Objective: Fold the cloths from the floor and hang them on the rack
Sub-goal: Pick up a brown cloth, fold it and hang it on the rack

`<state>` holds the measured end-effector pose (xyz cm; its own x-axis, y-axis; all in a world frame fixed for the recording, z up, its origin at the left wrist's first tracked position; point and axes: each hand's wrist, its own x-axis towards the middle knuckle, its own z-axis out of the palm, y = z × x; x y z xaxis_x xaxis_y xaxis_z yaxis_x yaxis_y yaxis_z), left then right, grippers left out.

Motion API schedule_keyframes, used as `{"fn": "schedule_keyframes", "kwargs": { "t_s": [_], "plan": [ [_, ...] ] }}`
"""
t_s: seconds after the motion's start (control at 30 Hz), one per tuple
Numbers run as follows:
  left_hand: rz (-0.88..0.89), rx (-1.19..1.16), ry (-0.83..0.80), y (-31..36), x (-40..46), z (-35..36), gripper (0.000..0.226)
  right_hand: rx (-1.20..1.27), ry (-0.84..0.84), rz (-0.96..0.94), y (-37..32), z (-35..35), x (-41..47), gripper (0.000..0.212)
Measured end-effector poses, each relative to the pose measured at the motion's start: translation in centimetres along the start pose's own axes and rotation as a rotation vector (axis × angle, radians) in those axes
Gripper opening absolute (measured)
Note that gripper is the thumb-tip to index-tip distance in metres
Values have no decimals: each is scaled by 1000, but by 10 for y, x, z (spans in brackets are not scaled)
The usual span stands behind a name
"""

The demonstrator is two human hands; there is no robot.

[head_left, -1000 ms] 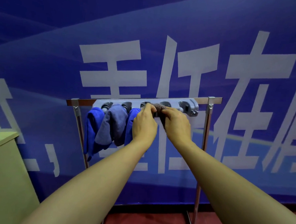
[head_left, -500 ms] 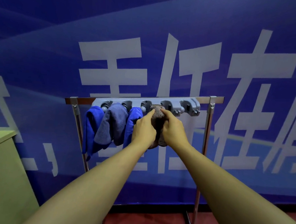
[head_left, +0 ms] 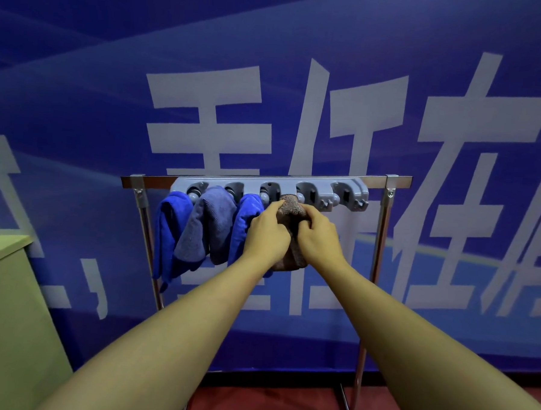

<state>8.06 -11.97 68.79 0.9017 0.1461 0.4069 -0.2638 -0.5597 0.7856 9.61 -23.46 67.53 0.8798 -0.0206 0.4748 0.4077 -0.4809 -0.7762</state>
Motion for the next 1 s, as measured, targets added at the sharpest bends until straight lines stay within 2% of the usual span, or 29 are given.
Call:
{"fn": "schedule_keyframes", "kwargs": {
  "t_s": [0.07, 0.13, 0.2, 0.47, 0.63, 1.0],
  "plan": [
    [-11, -108, -60, -2, 0, -2, 53, 63, -29, 20, 3, 1, -1, 42],
    [-61, -331, -146, -6, -2, -4, 40, 187, -72, 46, 7, 2, -4, 38],
    [-100, -448, -169, -10, -2, -2, 39, 268, -87, 61, 10, 2, -5, 36],
    [-96, -303, -79, -4, -9, 1, 40, 136, -25, 45, 2, -9, -9, 36],
    [-185, -195, -30, 1, -29, -16, 38, 65, 4, 29, -14, -26, -32, 38],
    [-205, -215, 0, 10, -145, -89, 34, 61, 12, 46, -64, -44, -153, 33]
  ]
}}
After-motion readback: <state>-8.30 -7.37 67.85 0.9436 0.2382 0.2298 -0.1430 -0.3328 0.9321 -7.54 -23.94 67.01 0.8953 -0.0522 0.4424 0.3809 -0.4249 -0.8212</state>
